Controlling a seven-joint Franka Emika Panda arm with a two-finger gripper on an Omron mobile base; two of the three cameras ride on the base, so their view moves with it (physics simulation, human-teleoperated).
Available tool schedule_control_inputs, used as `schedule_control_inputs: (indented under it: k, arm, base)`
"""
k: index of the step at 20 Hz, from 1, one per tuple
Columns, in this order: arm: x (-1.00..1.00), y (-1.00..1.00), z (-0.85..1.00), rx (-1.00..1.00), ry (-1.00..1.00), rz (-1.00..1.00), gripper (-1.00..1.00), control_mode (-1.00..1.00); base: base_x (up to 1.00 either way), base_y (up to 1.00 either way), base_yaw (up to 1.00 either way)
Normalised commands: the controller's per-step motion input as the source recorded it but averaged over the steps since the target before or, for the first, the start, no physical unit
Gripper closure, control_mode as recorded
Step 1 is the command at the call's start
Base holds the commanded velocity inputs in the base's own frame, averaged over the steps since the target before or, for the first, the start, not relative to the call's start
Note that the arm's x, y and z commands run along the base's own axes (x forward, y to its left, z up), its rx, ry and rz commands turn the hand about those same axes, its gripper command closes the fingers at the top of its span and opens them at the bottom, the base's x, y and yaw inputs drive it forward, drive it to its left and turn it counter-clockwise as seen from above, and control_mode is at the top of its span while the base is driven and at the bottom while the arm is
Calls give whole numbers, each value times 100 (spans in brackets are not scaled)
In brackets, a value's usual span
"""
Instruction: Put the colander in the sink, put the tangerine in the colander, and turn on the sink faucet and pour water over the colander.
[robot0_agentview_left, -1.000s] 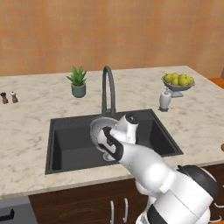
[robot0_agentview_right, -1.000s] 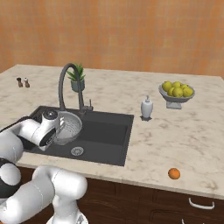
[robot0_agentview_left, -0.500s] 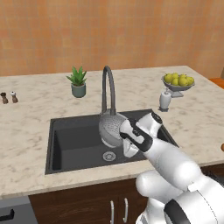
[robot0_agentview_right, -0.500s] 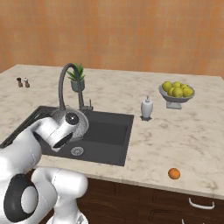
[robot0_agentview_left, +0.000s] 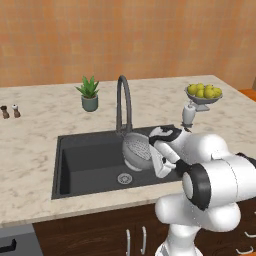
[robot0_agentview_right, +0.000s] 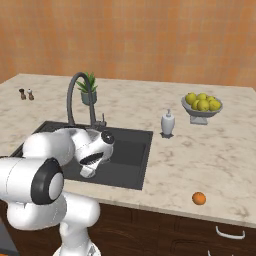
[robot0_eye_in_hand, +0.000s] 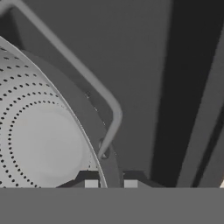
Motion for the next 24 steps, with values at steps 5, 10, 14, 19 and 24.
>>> schedule_control_inputs:
  k: [5, 10, 14, 19, 24]
  arm:
    - [20, -1, -10, -18, 8, 20, 100, -100]
    - [-11, -37, -22, -2, -10, 21, 100, -100]
    - [1, -5, -42, -6, -4, 13, 100, -100]
    - [1, -11, -37, -3, -3, 20, 100, -100]
    - [9, 6, -26, -2, -12, 15, 100, -100]
  base:
    - [0, 0, 0]
    - [0, 0, 0]
    - [0, 0, 0]
    - [0, 0, 0]
    - [0, 0, 0]
